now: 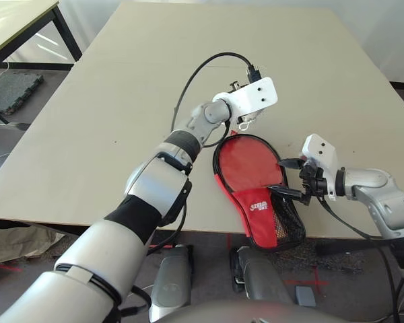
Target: Store the ping-pong paddle in its case and zip it.
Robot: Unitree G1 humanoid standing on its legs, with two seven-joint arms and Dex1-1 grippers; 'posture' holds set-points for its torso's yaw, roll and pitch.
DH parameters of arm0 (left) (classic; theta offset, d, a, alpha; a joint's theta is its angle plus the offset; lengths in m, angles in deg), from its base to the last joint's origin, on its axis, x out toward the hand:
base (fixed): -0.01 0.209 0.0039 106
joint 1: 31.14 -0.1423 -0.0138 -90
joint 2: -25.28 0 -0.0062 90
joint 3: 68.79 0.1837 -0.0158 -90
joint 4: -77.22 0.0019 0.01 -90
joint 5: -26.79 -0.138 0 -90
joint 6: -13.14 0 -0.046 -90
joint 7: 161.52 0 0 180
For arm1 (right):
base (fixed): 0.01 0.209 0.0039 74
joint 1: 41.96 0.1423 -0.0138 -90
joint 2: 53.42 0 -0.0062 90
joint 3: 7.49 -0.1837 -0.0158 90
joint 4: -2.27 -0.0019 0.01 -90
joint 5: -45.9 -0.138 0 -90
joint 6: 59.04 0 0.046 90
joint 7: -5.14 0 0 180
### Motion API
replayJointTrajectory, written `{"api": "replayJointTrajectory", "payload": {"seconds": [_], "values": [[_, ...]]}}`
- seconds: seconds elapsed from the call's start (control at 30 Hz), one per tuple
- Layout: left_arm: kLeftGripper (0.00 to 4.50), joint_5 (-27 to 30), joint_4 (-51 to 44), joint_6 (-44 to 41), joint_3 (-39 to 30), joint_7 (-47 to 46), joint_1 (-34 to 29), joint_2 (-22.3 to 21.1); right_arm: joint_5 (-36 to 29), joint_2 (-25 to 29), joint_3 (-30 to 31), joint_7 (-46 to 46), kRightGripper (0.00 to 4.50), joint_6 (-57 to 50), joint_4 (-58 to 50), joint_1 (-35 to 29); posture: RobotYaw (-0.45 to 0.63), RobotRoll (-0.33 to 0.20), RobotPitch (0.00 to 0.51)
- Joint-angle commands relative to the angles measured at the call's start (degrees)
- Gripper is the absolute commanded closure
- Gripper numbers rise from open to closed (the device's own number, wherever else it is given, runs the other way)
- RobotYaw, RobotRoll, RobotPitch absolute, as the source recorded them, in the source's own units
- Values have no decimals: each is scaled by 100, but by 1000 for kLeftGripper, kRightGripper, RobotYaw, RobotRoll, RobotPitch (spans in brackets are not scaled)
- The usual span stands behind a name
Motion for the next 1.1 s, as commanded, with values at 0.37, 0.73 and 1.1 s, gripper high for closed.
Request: {"api": "replayJointTrajectory", "payload": {"seconds": [0.37, 0.73, 1.1], "values": [[45, 725, -325, -54, -724, 1678, -357, -598, 89, -123, 400, -80, 0, -141, 395, -61, 73, 0, 132], [45, 1498, -2667, -1655, -425, 5005, -1742, -1438, 137, -94, 409, -197, 0, 20, 687, 135, 102, 0, 123], [45, 1517, -5021, -3254, 228, 4984, -2984, -1494, 43, -112, 168, -184, 0, 58, 905, 383, 101, 0, 126]]}}
